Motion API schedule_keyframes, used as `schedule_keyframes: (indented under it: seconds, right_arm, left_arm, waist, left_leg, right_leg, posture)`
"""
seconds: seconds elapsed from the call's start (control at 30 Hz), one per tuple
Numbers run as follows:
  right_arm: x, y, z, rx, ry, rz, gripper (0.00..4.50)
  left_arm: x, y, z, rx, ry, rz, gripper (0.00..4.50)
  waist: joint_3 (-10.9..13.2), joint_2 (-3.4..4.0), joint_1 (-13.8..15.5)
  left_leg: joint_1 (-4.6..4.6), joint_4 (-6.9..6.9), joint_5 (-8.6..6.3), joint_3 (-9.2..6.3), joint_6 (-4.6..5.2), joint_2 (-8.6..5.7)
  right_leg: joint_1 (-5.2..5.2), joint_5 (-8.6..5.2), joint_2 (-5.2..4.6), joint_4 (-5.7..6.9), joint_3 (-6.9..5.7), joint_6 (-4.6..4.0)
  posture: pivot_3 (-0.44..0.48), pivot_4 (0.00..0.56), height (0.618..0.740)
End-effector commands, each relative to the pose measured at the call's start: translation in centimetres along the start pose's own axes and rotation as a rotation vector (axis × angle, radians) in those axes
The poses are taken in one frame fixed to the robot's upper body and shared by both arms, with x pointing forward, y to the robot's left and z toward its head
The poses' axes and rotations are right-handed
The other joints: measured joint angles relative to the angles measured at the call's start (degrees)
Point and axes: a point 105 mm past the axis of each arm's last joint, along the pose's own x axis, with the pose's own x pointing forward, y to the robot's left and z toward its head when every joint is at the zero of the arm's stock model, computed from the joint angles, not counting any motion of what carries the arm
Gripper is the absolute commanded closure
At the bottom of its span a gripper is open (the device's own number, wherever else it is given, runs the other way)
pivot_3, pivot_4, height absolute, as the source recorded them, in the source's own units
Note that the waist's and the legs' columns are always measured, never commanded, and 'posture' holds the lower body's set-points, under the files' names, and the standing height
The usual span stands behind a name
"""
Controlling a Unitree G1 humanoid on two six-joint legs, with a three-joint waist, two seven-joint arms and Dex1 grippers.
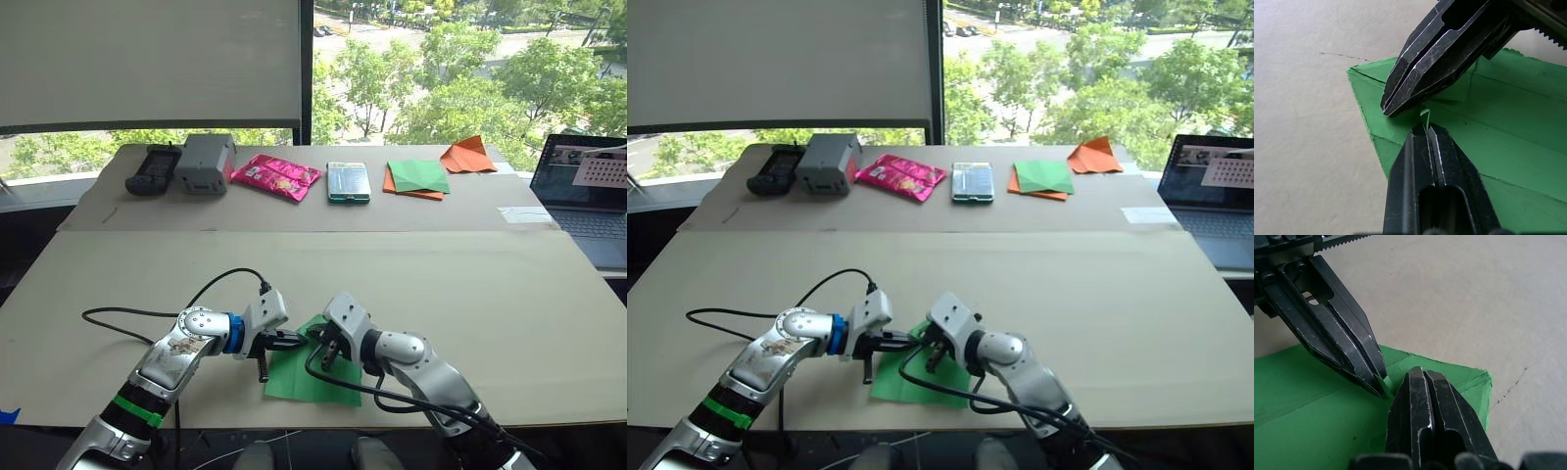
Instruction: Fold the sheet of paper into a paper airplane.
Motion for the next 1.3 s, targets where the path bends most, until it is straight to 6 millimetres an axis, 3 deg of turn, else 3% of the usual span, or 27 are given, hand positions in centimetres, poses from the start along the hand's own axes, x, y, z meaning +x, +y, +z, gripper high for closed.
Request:
schedule_keyframes:
  seconds: [0.03, 0.3, 0.37, 0.43, 0.7, 1.03, 1.3]
  right_arm:
    - [0.3, 0.3, -1.0, 0.018, 0.051, 0.008, 4.5]
    - [0.3, 0.3, -1.2, 0.02, 0.055, 0.008, 4.5]
    - [0.2, 0.3, -1.3, 0.019, 0.058, 0.008, 4.5]
    - [0.2, 0.4, -1.4, 0.02, 0.059, 0.008, 4.5]
    - [-0.7, 0.4, -1.7, 0.028, 0.072, -0.006, 4.5]
    - [-0.9, 0.6, -1.7, 0.04, 0.08, -0.011, 4.5]
    - [-0.8, 0.4, -1.9, 0.052, 0.094, -0.027, 4.5]
  left_arm:
    - [-1.1, 0.3, 0.1, -0.011, 0.006, 0.009, 3.94]
    - [-2.9, 1.9, 1.9, -0.093, -0.073, 0.055, 1.36]
    - [-2.8, 2.4, 2.2, -0.104, -0.089, 0.064, 1.36]
    - [-2.4, 3.1, 2.5, -0.107, -0.102, 0.084, 1.84]
    - [0.5, 3.8, 2.7, -0.04, -0.08, 0.07, 4.48]
    - [2.1, 3.8, 3.3, 0.003, -0.075, 0.038, 4.48]
    - [2.4, 3.7, 2.4, 0.032, -0.023, 0.037, 4.48]
  waist:
    - [0.0, 0.0, 0.0]
    - [0.0, 0.0, 0.0]
    - [0.0, -0.01, 0.1]
    - [0.0, 0.0, 0.0]
    - [0.0, 0.02, 0.1]
    - [0.0, 0.02, 0.1]
    - [-0.1, 0.01, 0.1]
  left_leg:
    - [0.01, -0.01, 0.0, 0.0, 0.0, 0.0]
    - [0.02, -0.01, 0.0, -0.01, 0.0, 0.01]
    - [0.0, 0.0, 0.0, -0.01, 0.0, 0.0]
    - [0.01, 0.0, 0.0, -0.02, 0.0, 0.0]
    - [0.01, 0.02, 0.01, -0.01, 0.01, -0.02]
    - [-0.03, 0.05, 0.01, -0.02, 0.02, -0.03]
    - [-0.01, 0.06, 0.02, -0.03, 0.02, -0.03]
  right_leg:
    - [0.0, 0.0, 0.01, 0.01, 0.0, 0.0]
    - [-0.01, 0.0, 0.01, 0.01, 0.0, 0.0]
    - [-0.01, 0.0, 0.01, 0.0, -0.01, 0.0]
    - [0.0, 0.0, 0.01, 0.0, -0.01, 0.0]
    - [0.07, 0.02, 0.02, 0.01, 0.0, 0.03]
    - [0.07, 0.03, 0.03, 0.01, 0.0, 0.05]
    - [0.1, 0.04, 0.03, 0.01, 0.0, 0.06]
  posture:
    - [0.0, 0.15, 0.736]
    - [0.0, 0.15, 0.736]
    - [0.0, 0.15, 0.736]
    - [0.0, 0.15, 0.736]
    - [0.0, 0.15, 0.736]
    - [0.0, 0.15, 0.736]
    - [0.0, 0.15, 0.736]
